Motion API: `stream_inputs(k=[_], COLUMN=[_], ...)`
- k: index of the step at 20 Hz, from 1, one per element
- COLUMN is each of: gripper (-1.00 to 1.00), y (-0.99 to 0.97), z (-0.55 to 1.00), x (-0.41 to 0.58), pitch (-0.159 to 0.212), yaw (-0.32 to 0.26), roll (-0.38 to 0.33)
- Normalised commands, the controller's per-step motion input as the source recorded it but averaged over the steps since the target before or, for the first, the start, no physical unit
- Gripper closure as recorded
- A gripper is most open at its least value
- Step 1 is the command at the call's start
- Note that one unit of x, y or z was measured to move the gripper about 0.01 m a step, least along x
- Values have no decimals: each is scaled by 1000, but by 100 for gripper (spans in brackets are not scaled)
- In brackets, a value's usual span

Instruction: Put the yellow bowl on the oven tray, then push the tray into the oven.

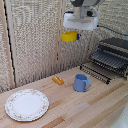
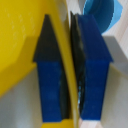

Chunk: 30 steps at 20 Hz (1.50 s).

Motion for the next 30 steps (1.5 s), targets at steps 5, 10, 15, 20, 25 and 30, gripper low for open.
stream_inputs(k=[5, 10, 15, 20, 25, 30], gripper=[100, 100, 100, 100, 100, 100], y=[-829, -827, -907, -877, -682, -566], z=[91, 41, -22, -185, -309, -322], x=[0, -77, -155, -161, -95, 0], pitch=[-29, -12, -1, -3, 0, 0], yaw=[-137, -138, -109, -122, -83, -13], roll=[3, 2, 0, 1, 10, 0])
